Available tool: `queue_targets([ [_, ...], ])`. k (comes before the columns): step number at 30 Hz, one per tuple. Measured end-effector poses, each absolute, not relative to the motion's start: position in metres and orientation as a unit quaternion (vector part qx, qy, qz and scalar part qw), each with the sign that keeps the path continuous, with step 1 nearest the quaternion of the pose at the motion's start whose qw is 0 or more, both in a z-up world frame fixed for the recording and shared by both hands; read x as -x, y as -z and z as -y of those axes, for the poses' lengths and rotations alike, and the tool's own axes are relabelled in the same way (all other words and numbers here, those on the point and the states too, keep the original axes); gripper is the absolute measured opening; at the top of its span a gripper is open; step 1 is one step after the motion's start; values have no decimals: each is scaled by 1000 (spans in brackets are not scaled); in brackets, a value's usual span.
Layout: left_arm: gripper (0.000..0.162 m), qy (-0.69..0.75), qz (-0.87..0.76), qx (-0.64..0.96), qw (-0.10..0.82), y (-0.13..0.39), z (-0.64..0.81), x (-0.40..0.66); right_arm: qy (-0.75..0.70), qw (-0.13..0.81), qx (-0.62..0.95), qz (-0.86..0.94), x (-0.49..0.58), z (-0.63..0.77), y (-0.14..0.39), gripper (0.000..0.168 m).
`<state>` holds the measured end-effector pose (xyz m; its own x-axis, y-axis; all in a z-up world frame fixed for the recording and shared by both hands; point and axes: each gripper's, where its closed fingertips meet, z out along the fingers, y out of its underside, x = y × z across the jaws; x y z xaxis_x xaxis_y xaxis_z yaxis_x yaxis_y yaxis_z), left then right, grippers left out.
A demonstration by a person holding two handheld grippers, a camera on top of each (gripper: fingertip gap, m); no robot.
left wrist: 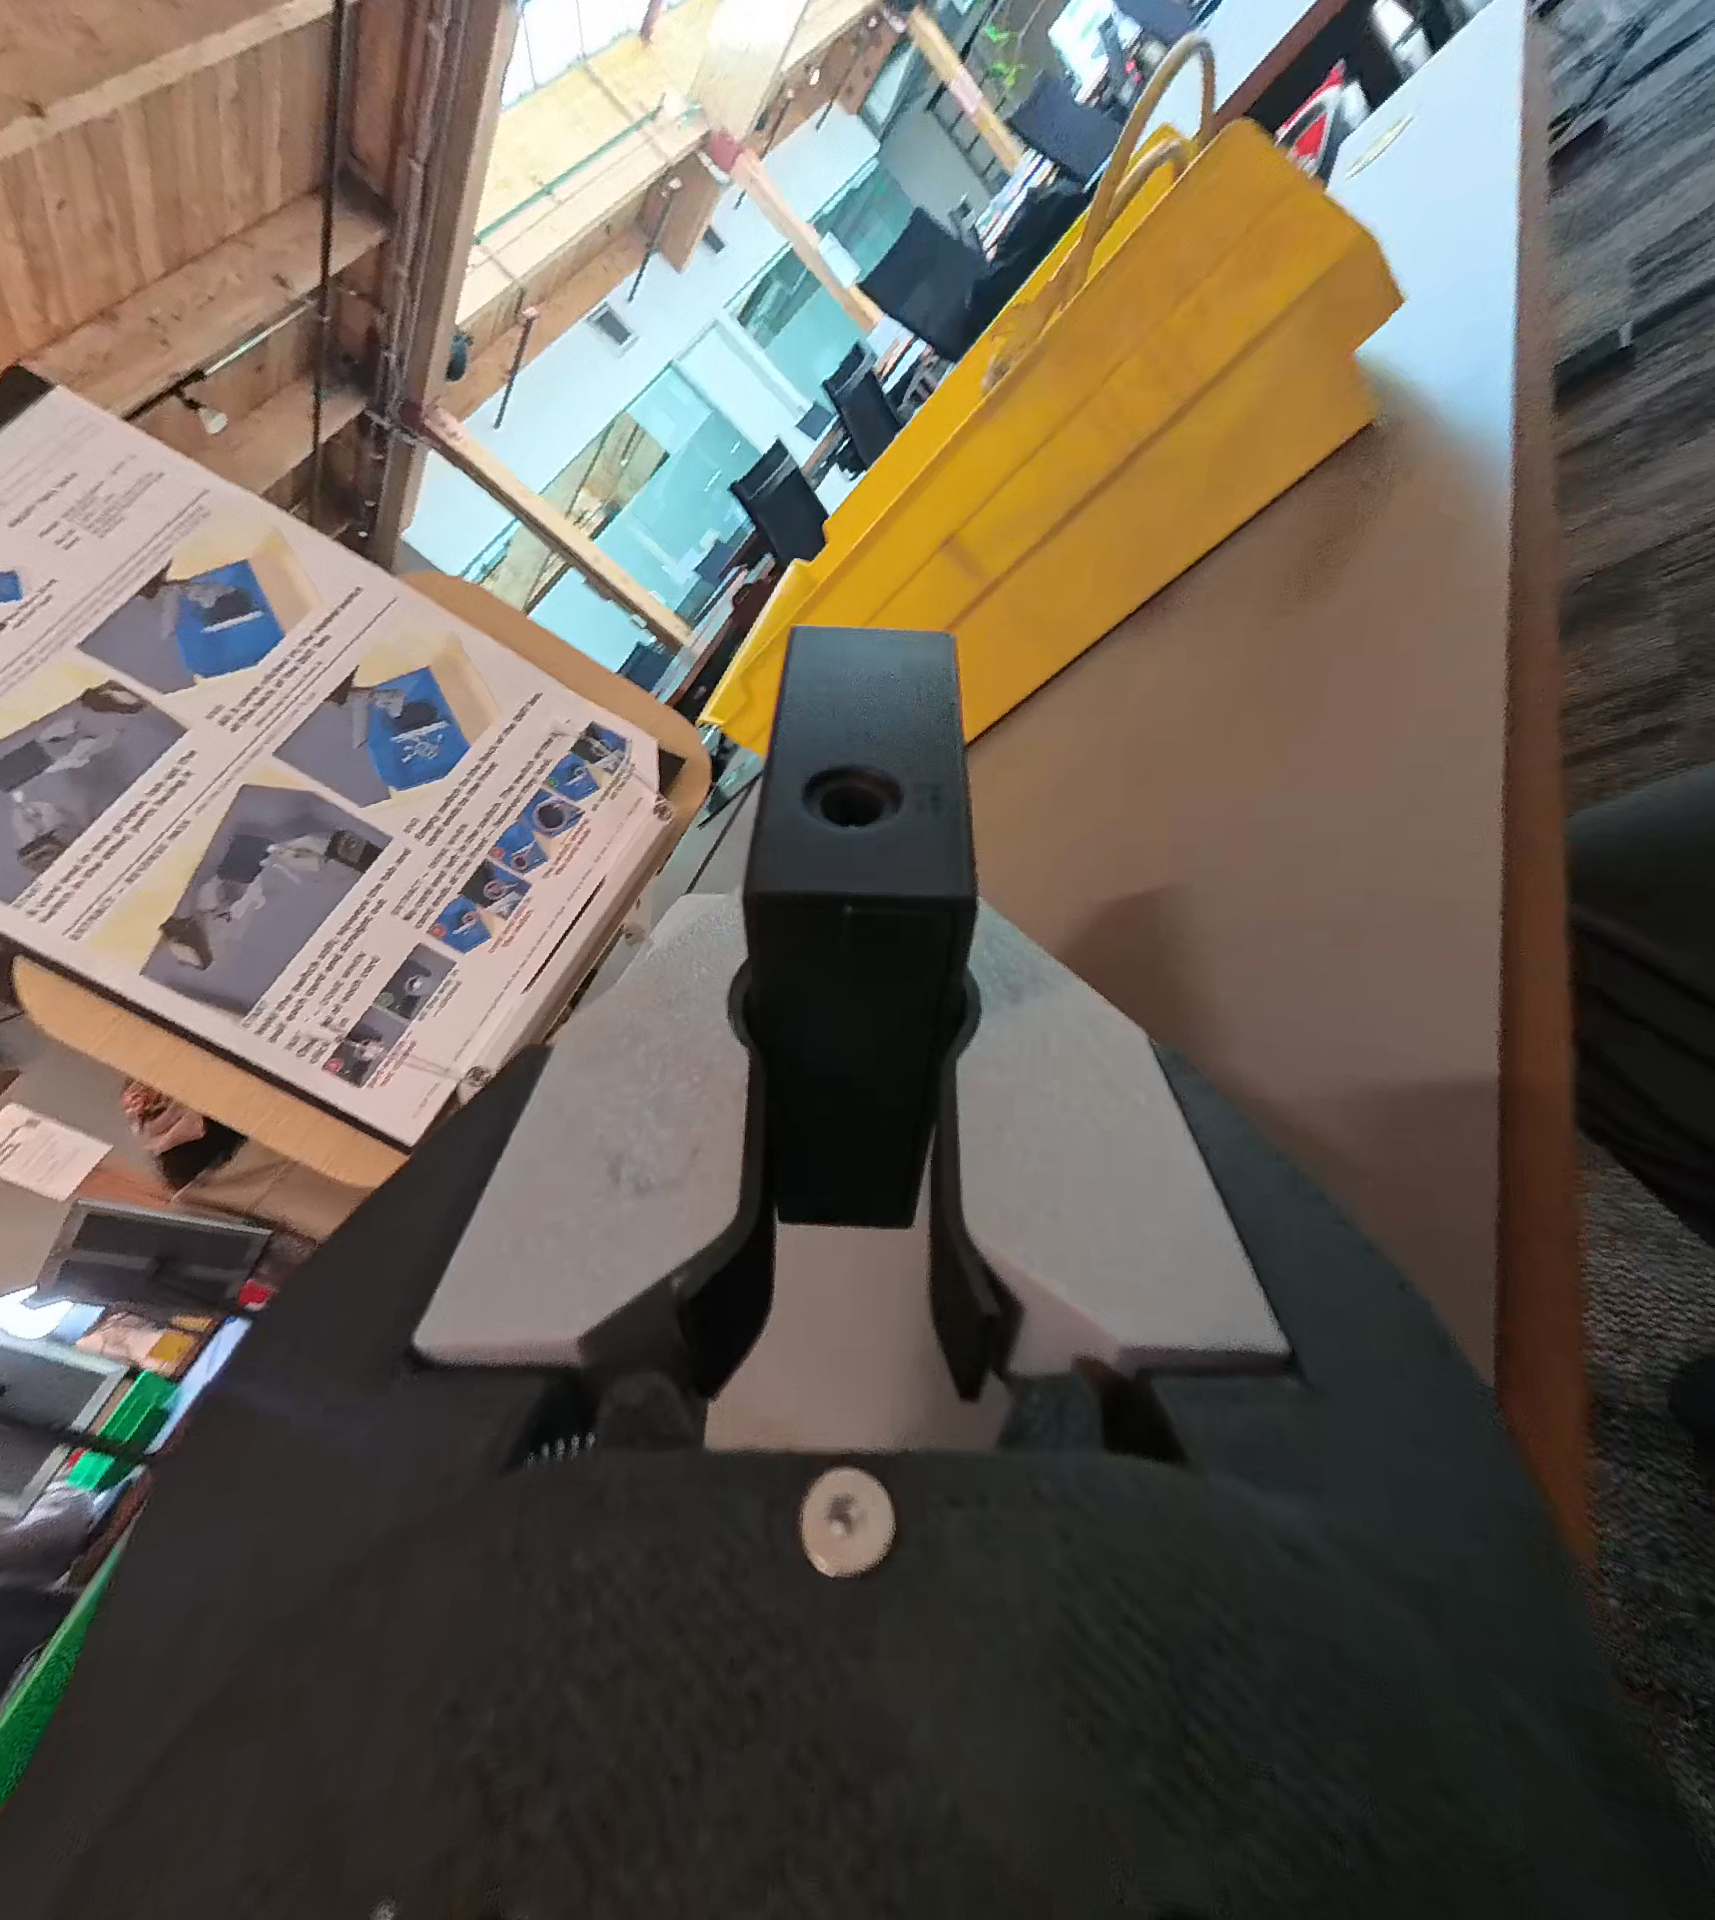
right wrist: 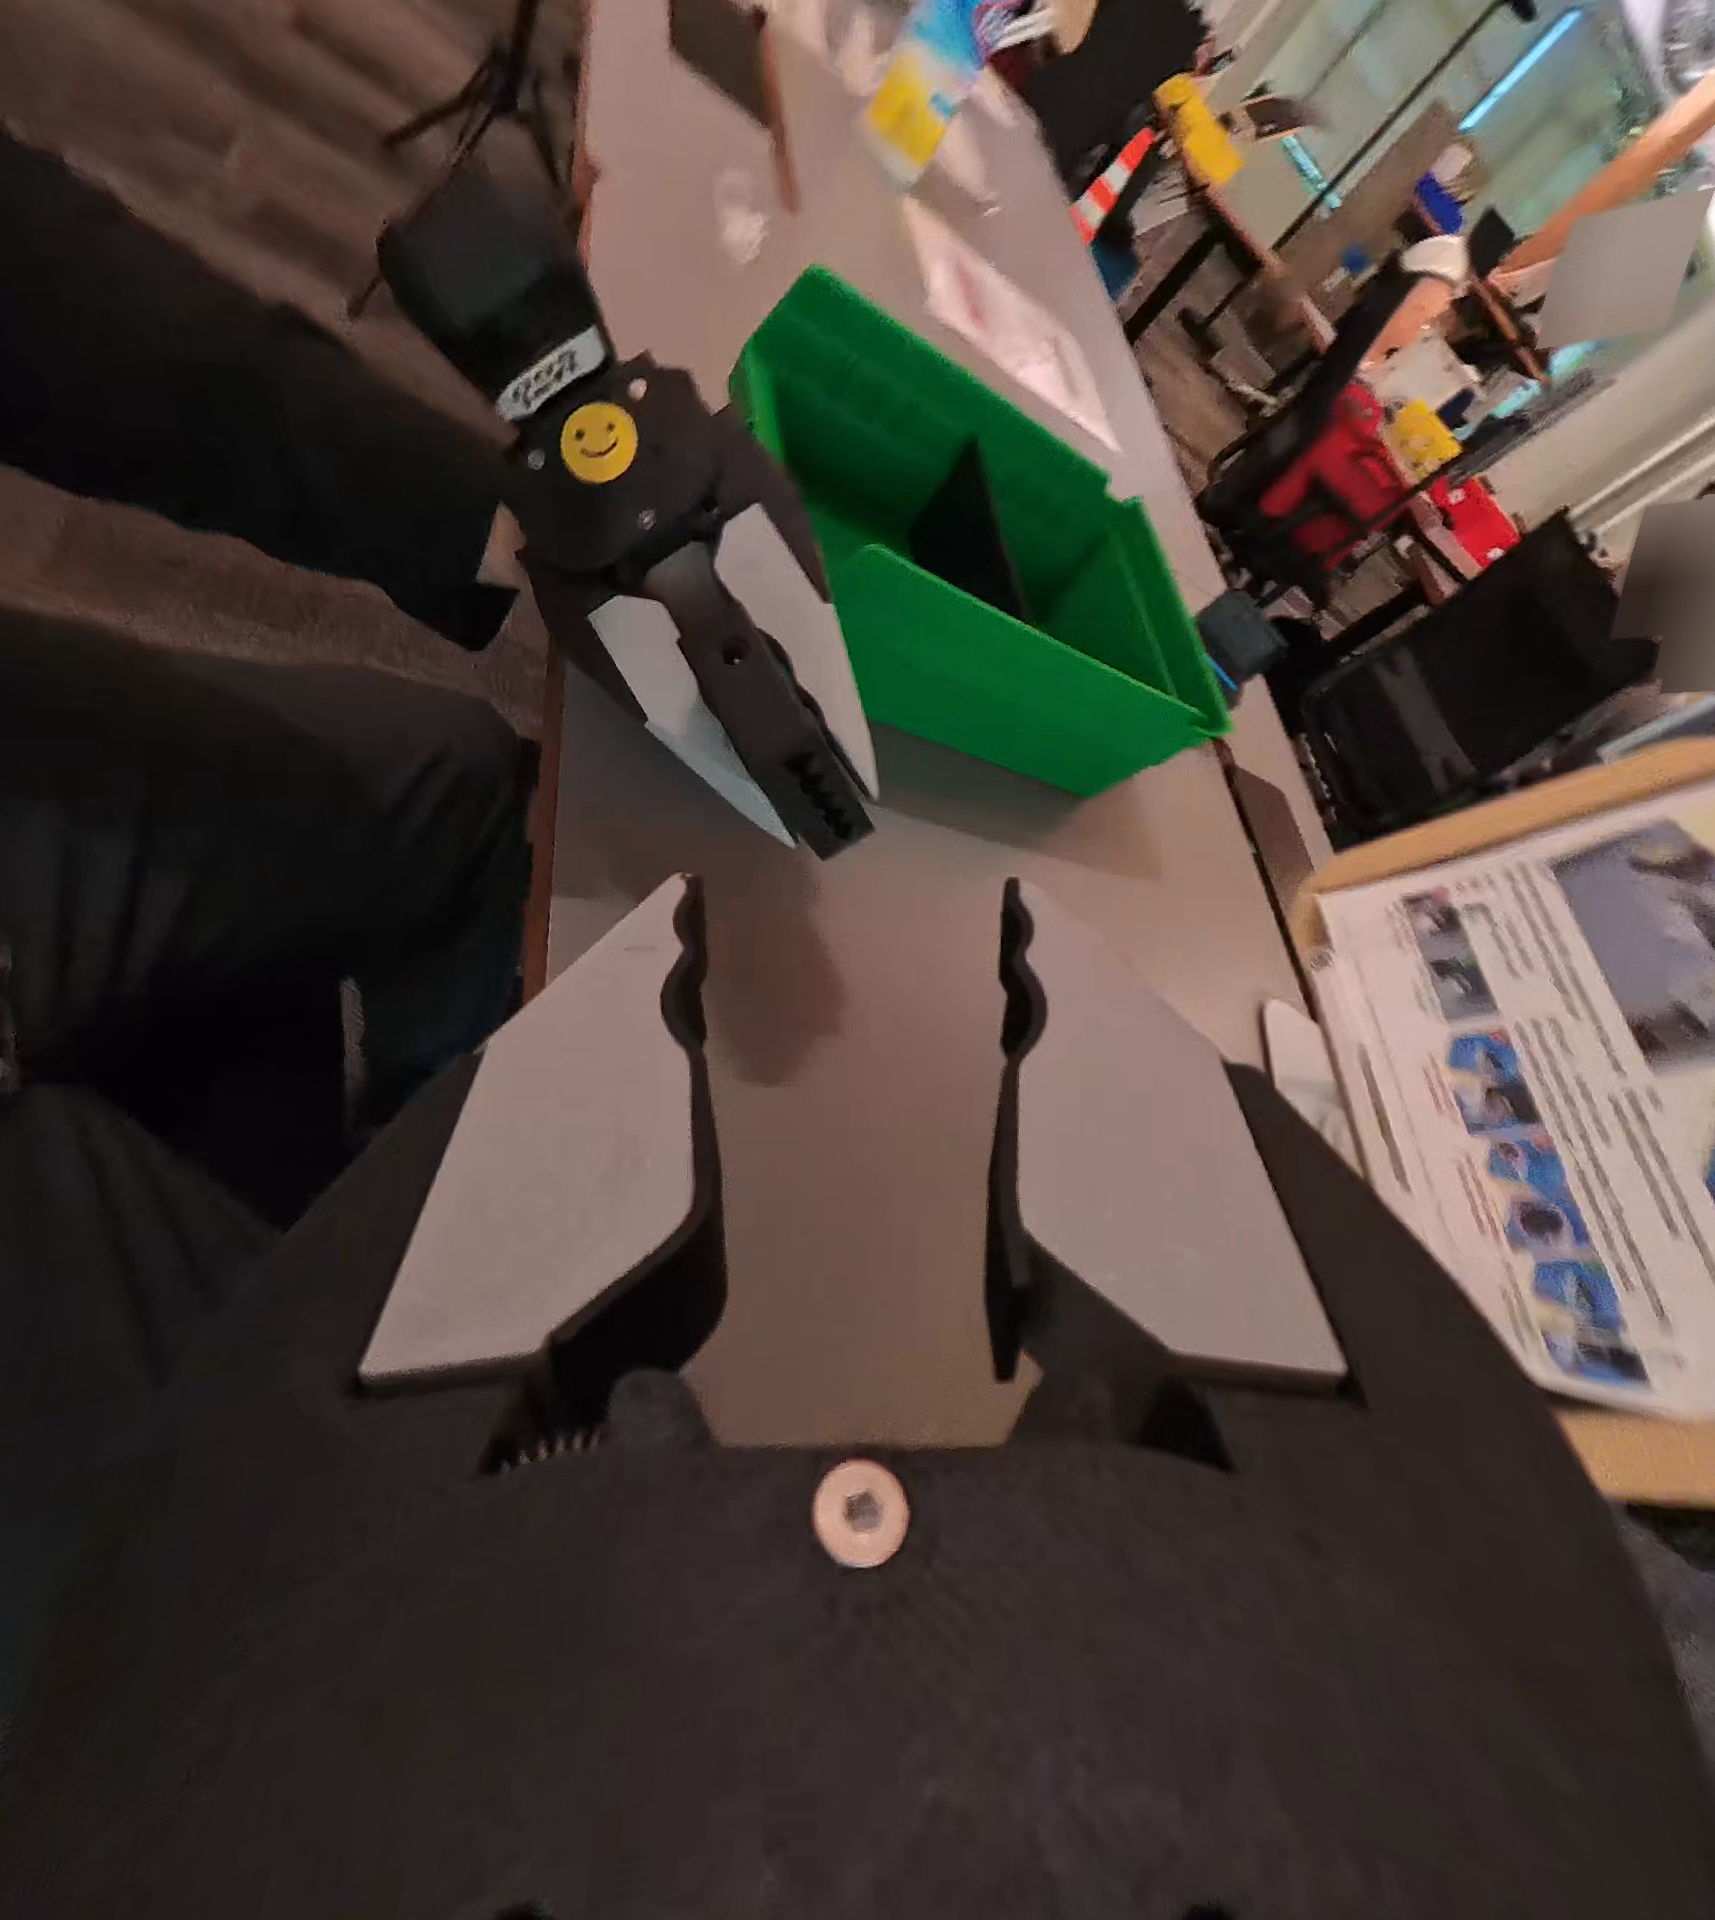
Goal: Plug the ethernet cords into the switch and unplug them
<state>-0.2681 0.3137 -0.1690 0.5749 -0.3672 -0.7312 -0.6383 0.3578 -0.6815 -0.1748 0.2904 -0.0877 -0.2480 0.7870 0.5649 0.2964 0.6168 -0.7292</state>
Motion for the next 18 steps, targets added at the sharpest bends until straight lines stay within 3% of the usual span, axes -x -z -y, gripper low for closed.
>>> queue_targets([
  [6, 26, -33, -475, 549, 687, 172, -302, 255, -195, 487, 295, 799, 260, -267, 147, 51],
  [8, 26, -25, -481, 547, 685, 173, -301, 252, -180, 475, 283, 813, 274, -262, 161, 40],
  [9, 26, -22, -481, 551, 681, 174, -302, 253, -179, 477, 275, 815, 279, -260, 162, 26],
  [18, 32, -60, -440, 581, 682, 176, -320, 267, -204, 473, 317, 796, 263, -283, 144, 24],
])
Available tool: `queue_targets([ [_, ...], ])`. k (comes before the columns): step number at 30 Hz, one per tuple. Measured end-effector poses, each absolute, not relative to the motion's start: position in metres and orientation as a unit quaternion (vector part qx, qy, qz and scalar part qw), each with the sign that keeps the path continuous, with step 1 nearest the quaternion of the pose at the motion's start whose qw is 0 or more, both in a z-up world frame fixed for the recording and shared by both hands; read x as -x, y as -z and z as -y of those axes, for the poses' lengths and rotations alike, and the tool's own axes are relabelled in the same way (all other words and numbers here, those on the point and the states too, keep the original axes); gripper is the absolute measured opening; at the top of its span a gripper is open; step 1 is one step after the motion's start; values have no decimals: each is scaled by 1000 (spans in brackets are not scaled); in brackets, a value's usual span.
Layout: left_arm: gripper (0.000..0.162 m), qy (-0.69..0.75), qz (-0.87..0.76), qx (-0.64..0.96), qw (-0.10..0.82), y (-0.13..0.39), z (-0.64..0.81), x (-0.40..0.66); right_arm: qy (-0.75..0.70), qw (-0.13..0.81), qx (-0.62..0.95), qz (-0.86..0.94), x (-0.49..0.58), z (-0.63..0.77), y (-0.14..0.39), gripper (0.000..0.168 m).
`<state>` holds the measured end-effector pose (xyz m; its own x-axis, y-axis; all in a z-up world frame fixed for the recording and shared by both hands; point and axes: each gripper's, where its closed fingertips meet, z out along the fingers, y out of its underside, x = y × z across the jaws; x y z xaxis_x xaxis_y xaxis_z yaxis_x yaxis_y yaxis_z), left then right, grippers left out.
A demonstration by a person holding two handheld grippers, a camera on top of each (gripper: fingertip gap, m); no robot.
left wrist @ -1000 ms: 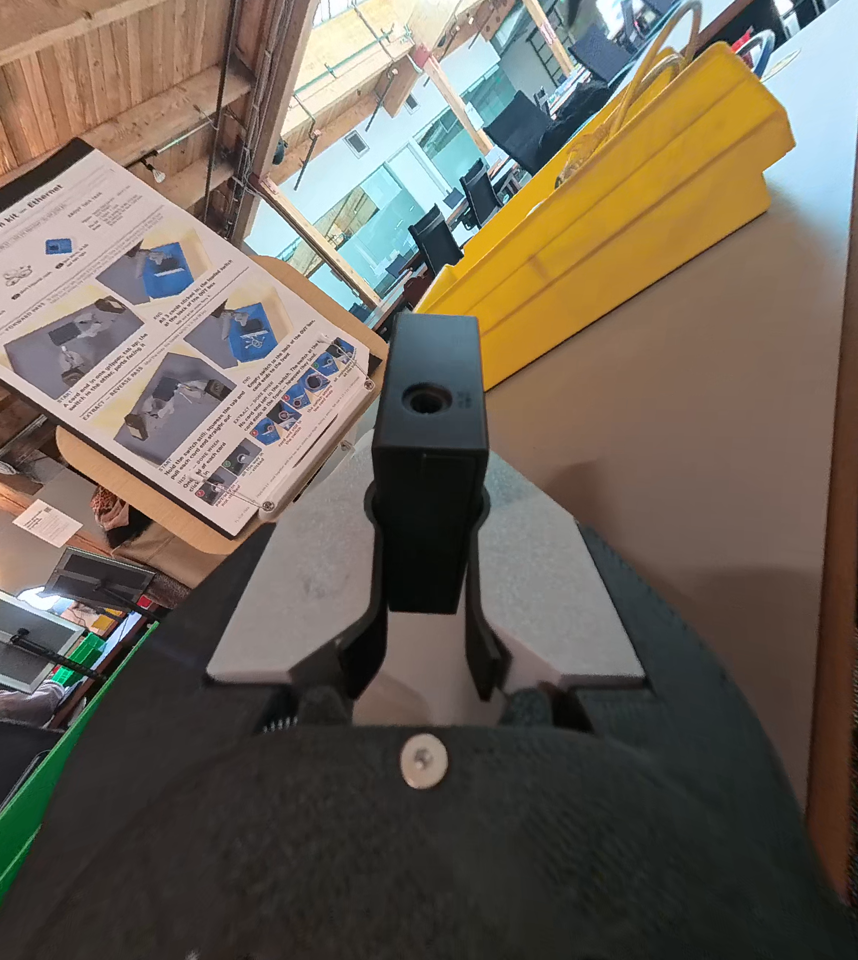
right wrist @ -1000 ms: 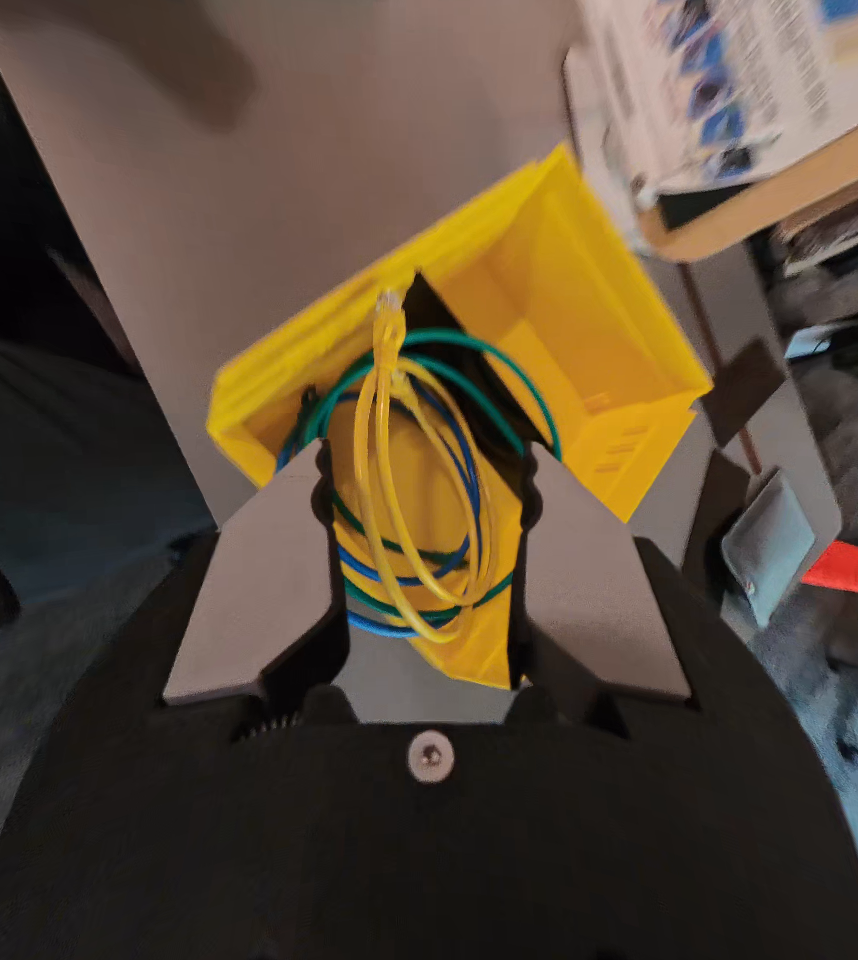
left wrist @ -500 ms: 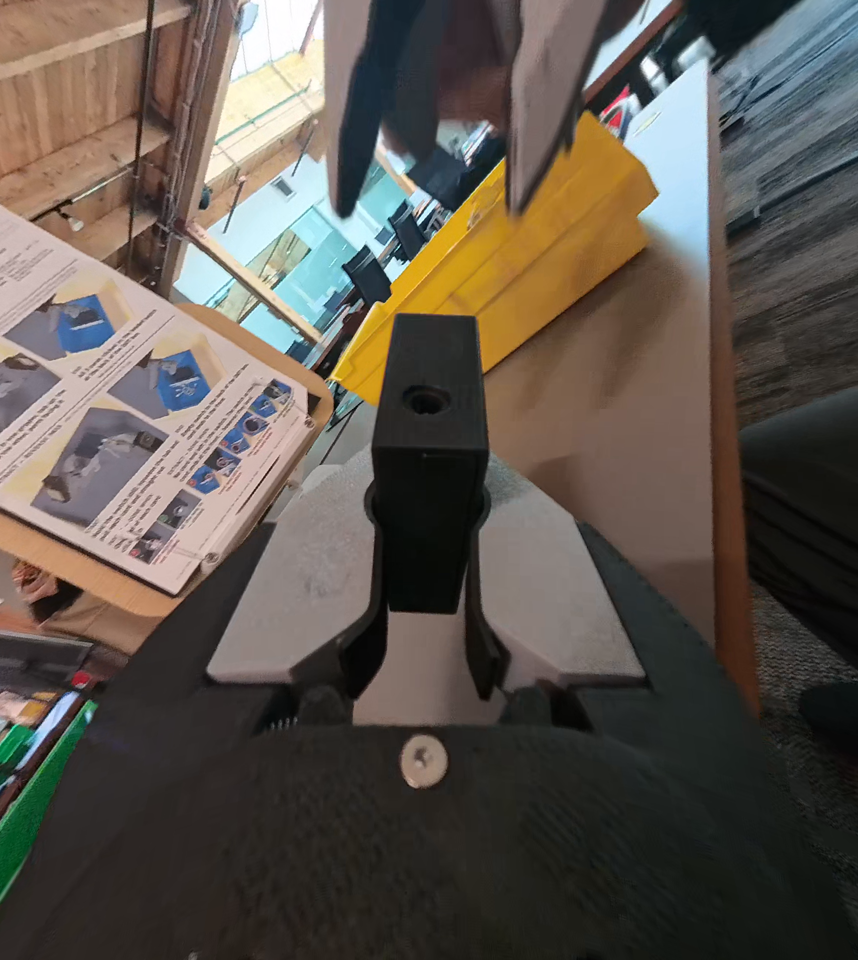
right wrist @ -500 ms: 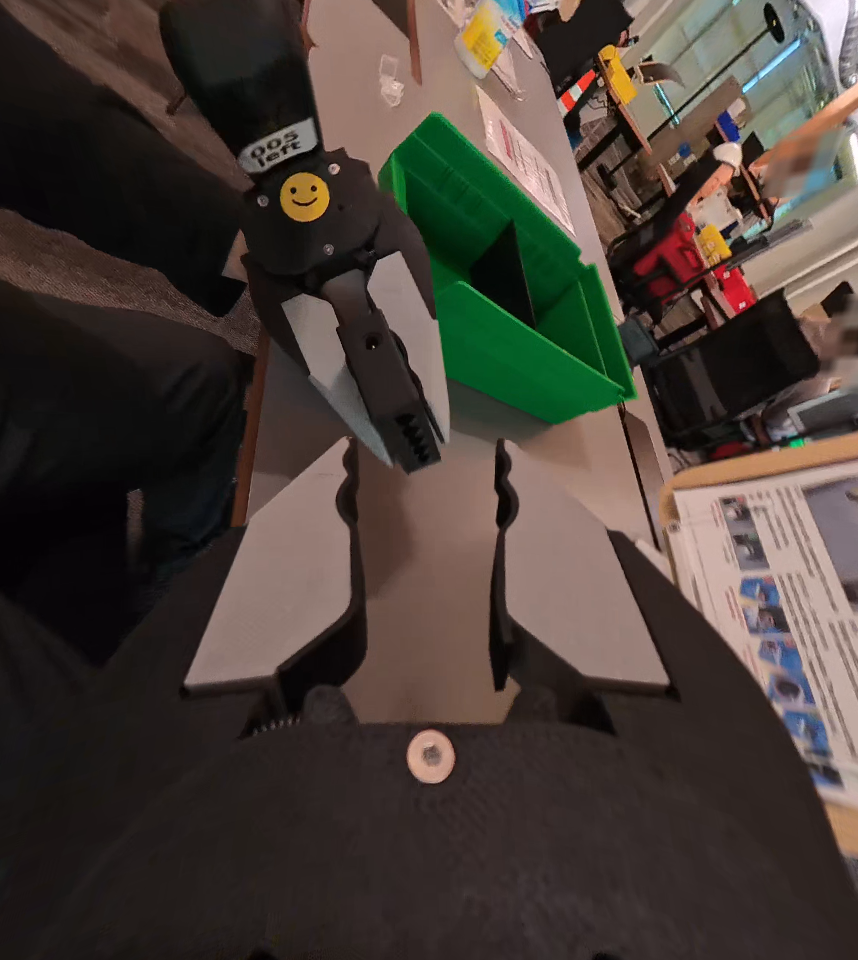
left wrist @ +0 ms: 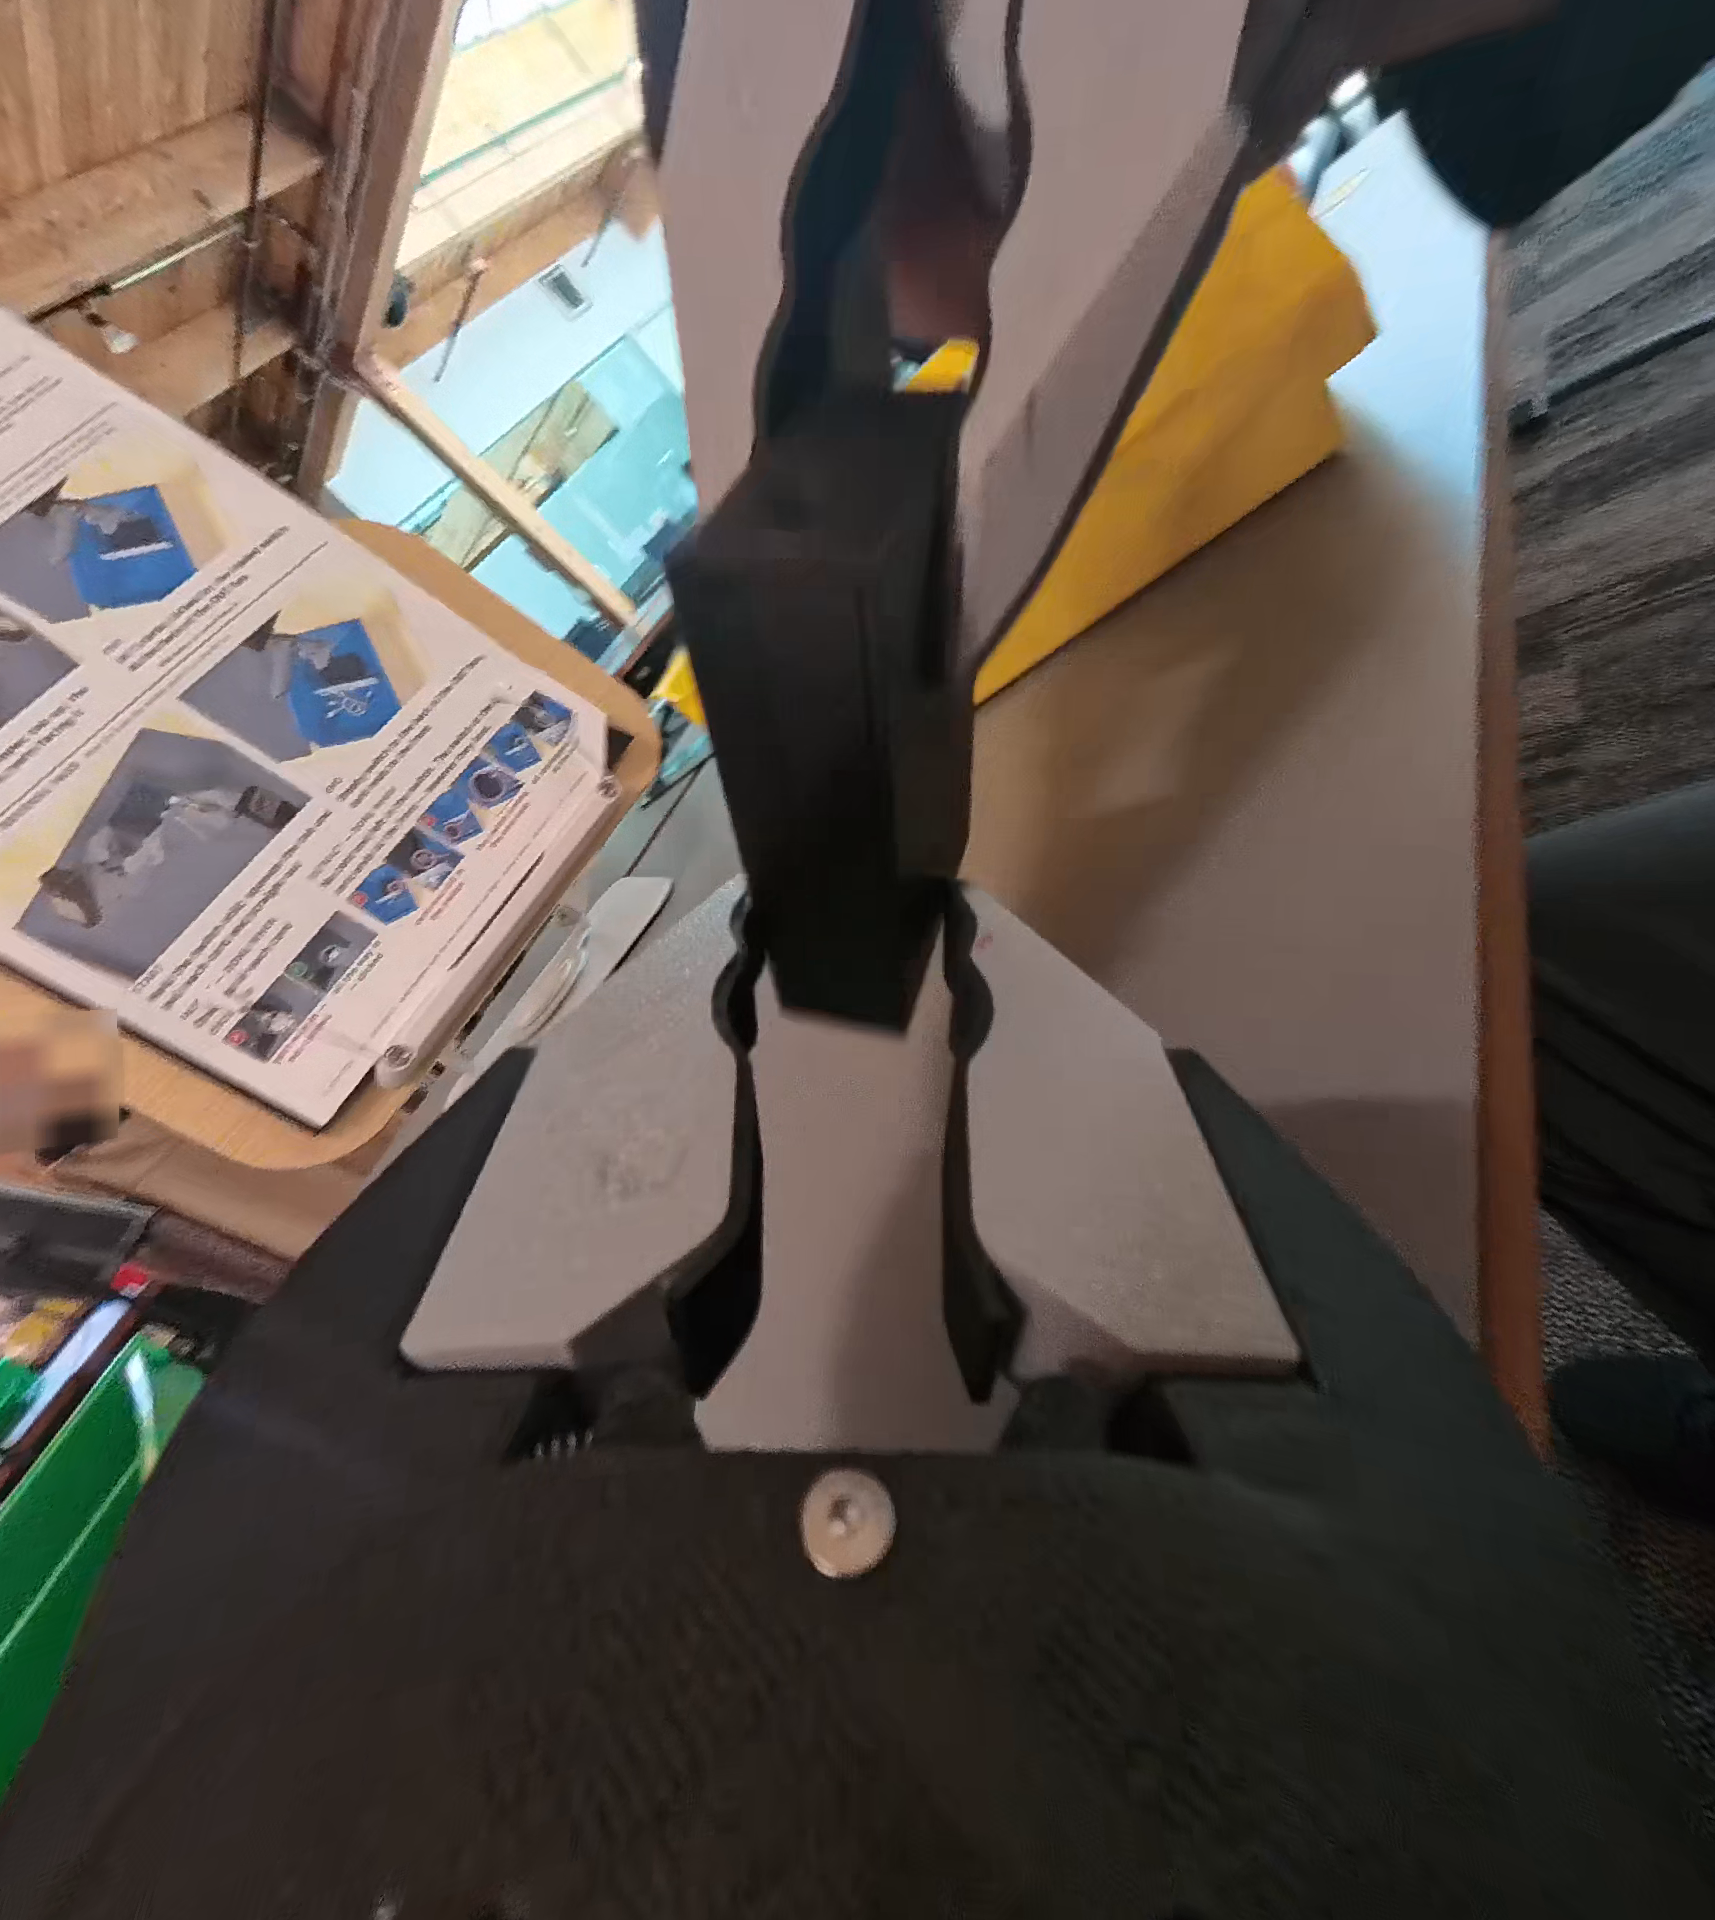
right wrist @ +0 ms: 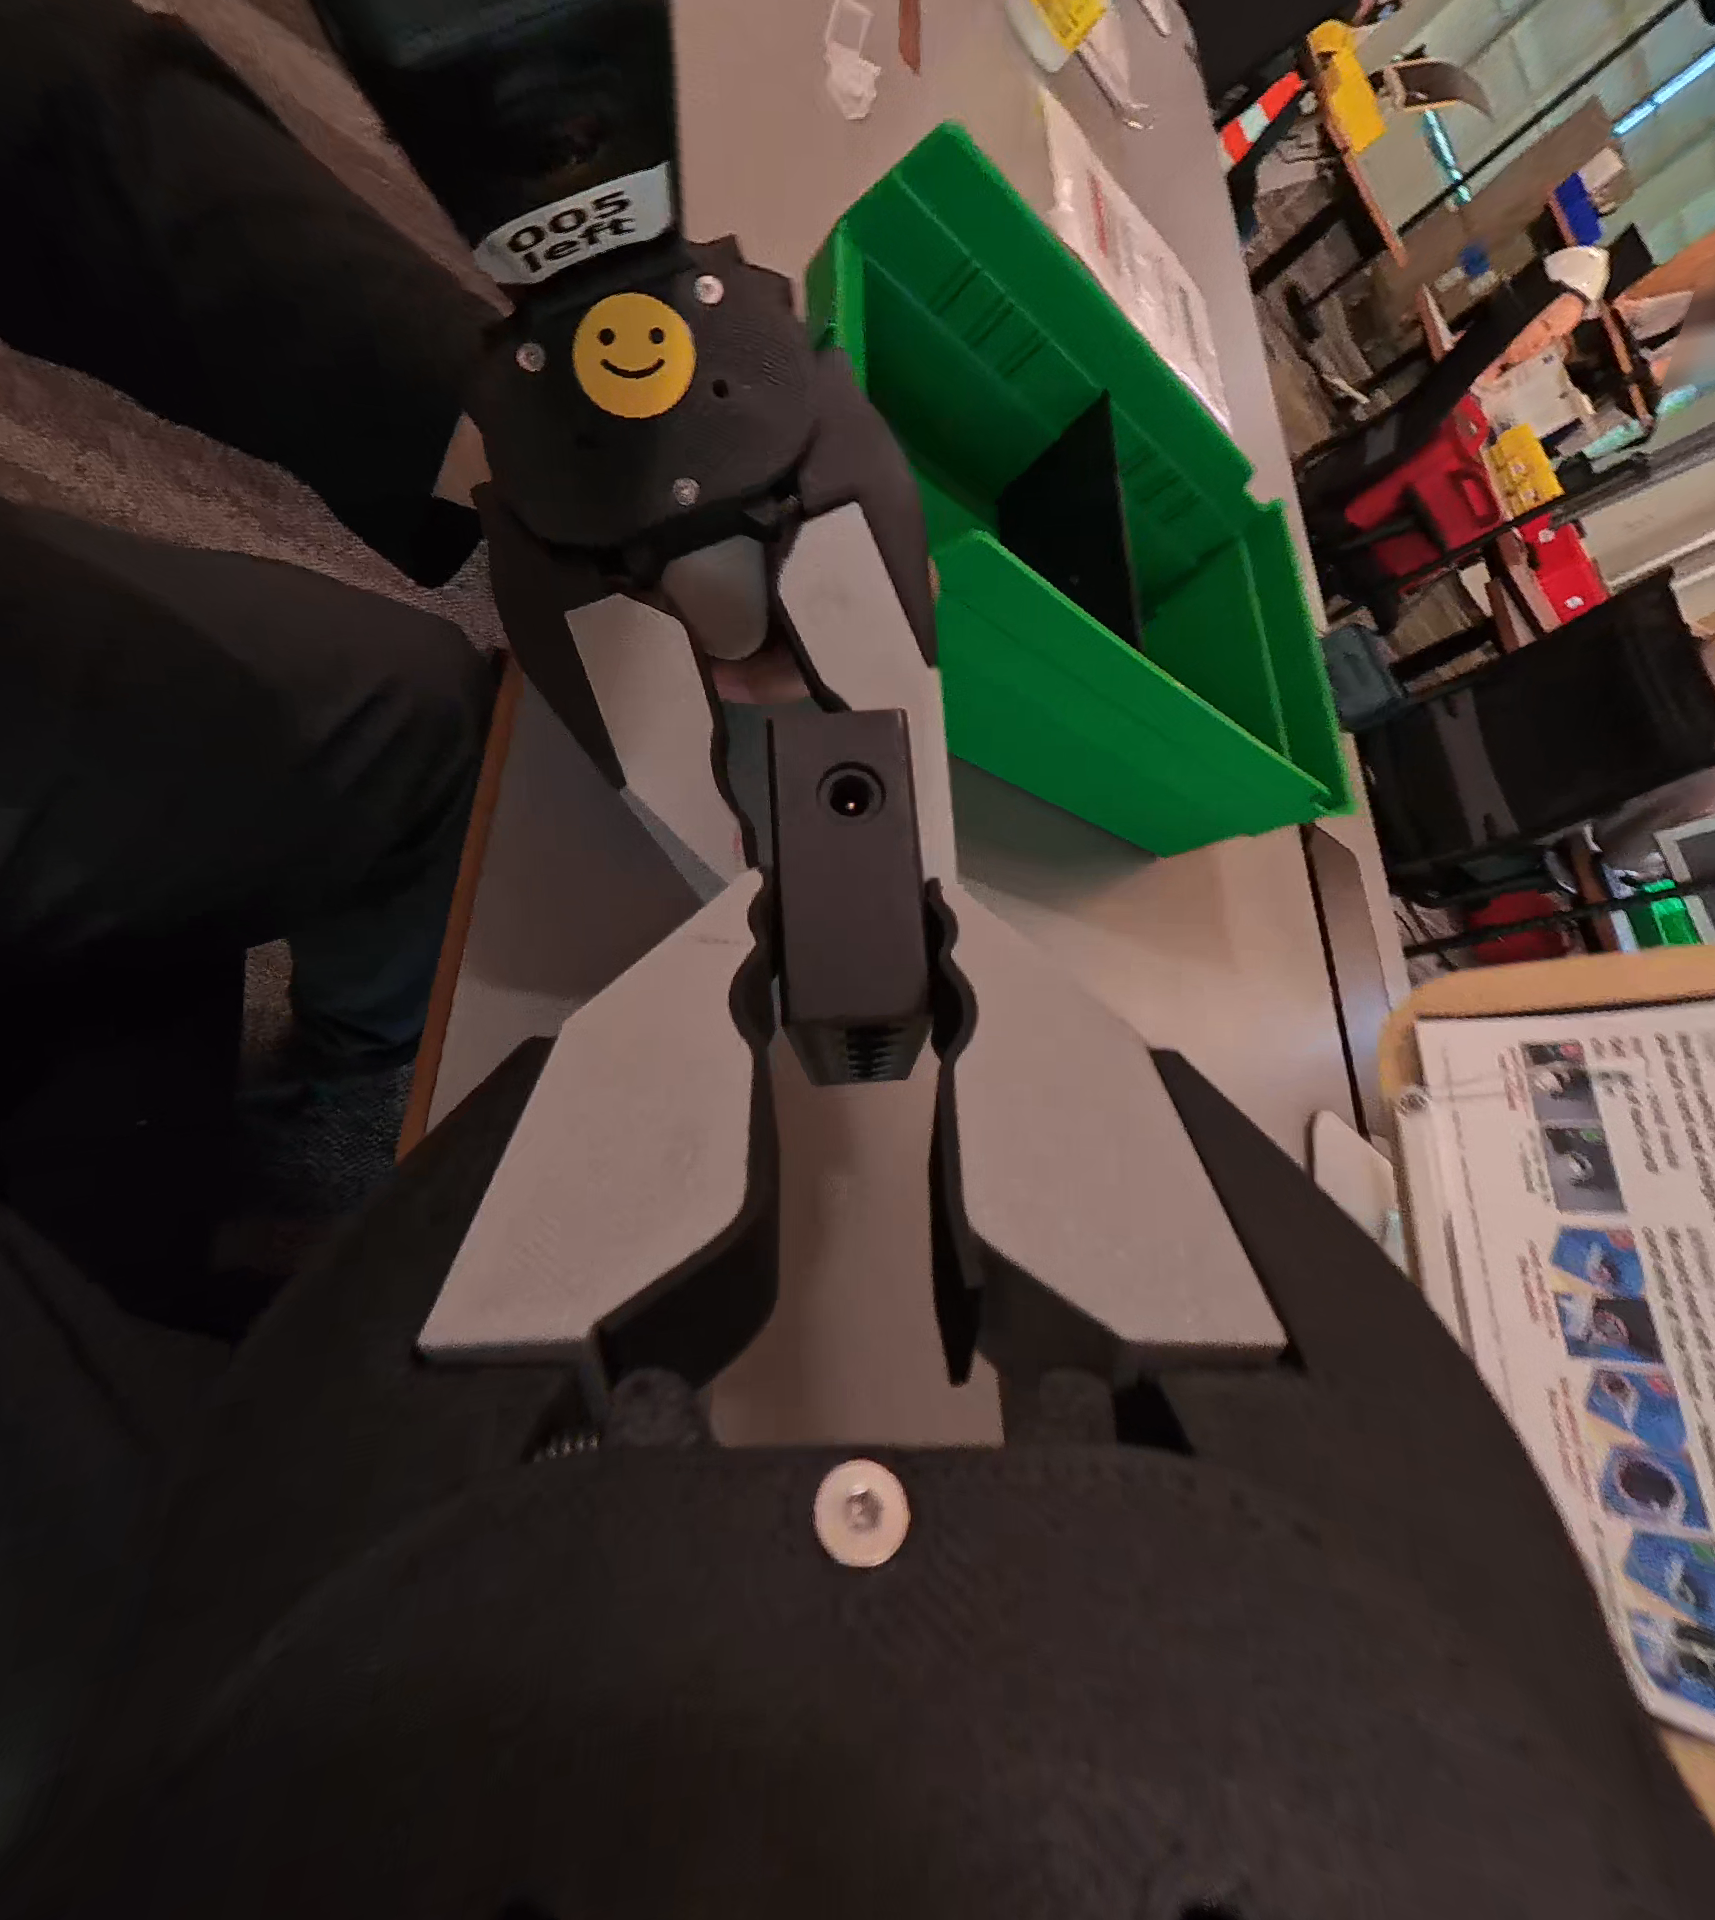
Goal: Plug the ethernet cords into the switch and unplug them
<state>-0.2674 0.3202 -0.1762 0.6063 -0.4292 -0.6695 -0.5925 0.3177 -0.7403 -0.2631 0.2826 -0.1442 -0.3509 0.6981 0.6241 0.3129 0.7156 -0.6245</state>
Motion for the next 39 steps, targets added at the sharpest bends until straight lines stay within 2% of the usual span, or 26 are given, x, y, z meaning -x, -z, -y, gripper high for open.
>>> queue_targets([
  [7, 0, -200, -312, 642, 671, 171, -351, 320, -138, 560, 399, 713, 215, -353, 82, 24],
  [11, 0, -228, -273, 655, 667, 169, -355, 335, -47, 598, 497, 627, 174, -426, 49, 24],
  [15, 0, -230, -258, 656, 670, 166, -355, 341, 5, 597, 554, 580, 142, -475, 39, 24],
  [39, 0, -233, -263, 655, 669, 168, -355, 340, 110, 534, 643, 537, 109, -583, 78, 24],
])
